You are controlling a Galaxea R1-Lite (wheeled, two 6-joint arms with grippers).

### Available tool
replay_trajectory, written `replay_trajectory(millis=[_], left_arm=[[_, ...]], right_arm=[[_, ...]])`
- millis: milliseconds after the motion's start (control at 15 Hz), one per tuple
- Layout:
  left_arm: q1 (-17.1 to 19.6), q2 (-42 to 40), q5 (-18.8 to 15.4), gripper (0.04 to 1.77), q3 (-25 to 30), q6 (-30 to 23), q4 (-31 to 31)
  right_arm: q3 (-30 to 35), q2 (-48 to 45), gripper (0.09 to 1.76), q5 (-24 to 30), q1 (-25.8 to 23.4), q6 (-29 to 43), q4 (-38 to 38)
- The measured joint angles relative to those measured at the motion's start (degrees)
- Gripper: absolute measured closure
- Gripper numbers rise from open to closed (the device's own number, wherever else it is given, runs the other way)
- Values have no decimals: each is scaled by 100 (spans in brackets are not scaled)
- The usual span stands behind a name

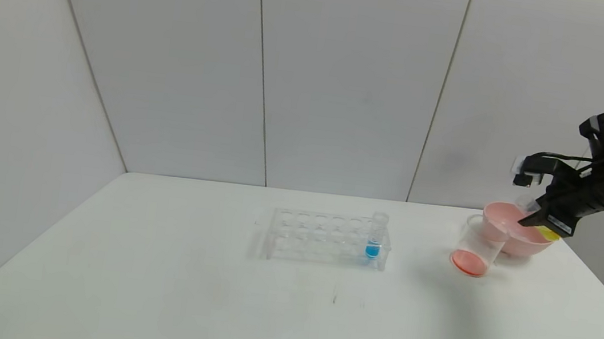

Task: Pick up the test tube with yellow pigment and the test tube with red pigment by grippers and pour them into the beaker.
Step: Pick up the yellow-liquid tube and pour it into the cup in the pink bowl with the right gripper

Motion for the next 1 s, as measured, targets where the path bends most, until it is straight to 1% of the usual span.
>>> replay_trajectory(millis=[400,800,1000], left_arm=[[0,0,0,9,0,2,0],[0,0,0,9,0,0,0],[0,0,0,9,0,0,0]], right_arm=[[2,-35,132,-584,202,-16,41],[2,-55,132,-1563,349,-380,41],[2,-57,132,-1674,455,-424,34]])
